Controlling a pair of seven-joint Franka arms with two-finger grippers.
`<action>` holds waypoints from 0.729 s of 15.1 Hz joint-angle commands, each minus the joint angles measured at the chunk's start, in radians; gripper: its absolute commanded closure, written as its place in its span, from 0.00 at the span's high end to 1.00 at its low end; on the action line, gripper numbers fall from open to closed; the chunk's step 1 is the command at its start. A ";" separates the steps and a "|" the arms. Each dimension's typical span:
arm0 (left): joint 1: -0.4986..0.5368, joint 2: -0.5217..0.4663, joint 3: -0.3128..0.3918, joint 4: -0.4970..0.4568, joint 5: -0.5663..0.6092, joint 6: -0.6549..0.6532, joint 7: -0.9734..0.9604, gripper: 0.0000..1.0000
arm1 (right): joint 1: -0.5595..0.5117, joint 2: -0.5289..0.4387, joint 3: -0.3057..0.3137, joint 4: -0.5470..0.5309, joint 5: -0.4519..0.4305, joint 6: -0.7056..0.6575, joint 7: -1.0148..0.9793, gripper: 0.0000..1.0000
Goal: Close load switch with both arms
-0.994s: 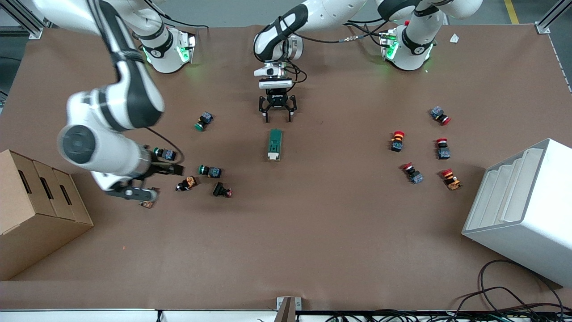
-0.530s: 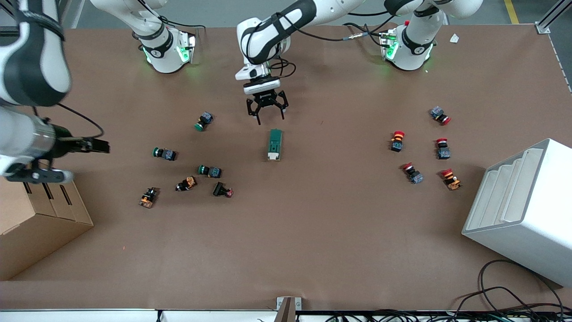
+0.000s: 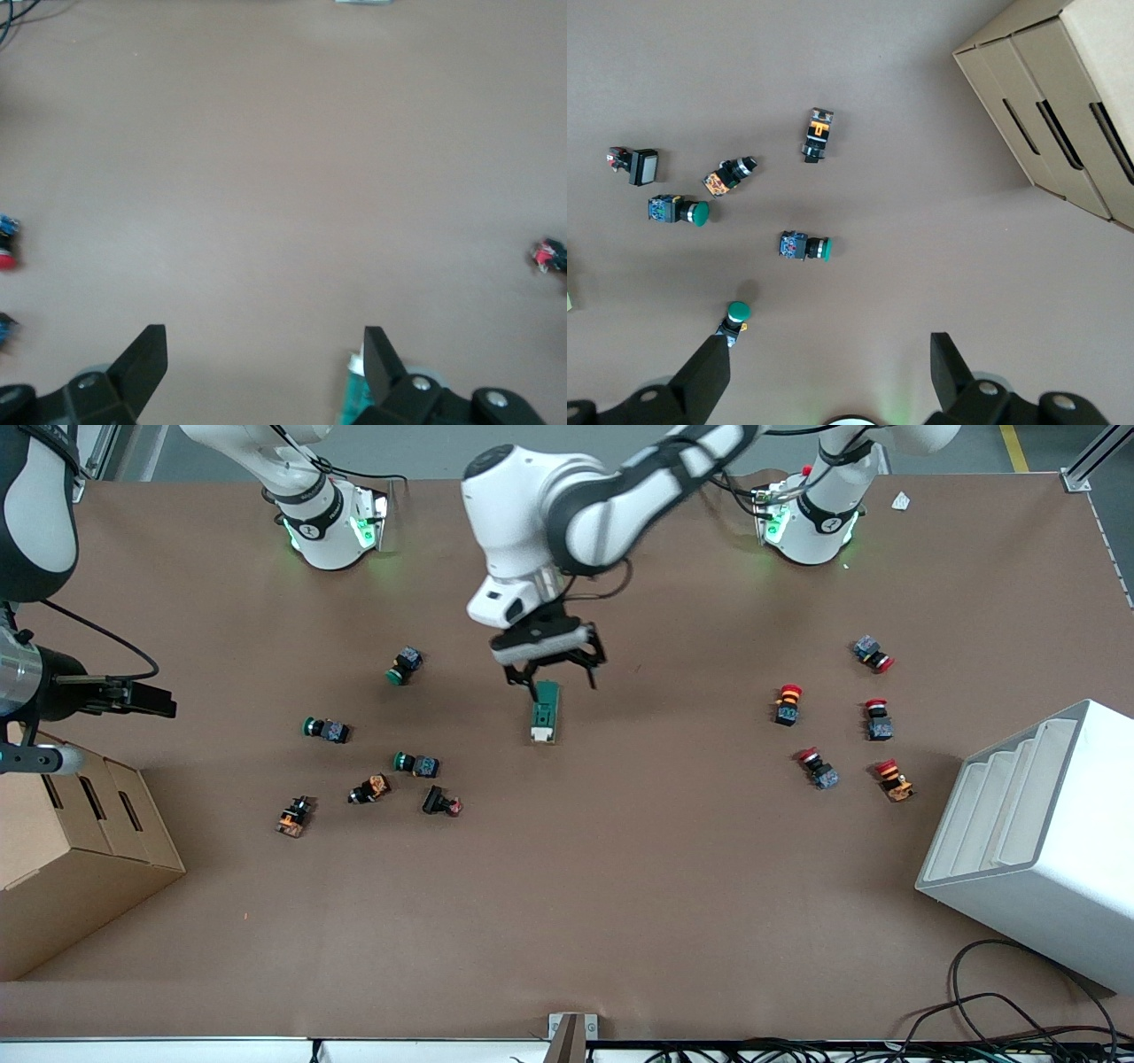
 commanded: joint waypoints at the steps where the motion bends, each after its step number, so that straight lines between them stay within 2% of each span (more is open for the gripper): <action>1: 0.140 -0.095 -0.007 -0.028 -0.124 0.013 0.183 0.98 | 0.004 0.017 0.021 0.027 0.011 -0.018 0.040 1.00; 4: 0.265 -0.133 -0.010 -0.021 -0.218 0.010 0.331 0.99 | -0.006 0.017 0.018 0.033 0.052 -0.009 0.031 1.00; 6: 0.348 -0.170 -0.008 -0.013 -0.241 -0.025 0.470 1.00 | -0.012 0.015 0.014 0.040 0.087 -0.017 0.026 1.00; 11: 0.562 -0.244 -0.008 0.007 -0.353 -0.139 0.750 1.00 | -0.017 -0.026 0.014 0.026 0.039 -0.004 -0.087 1.00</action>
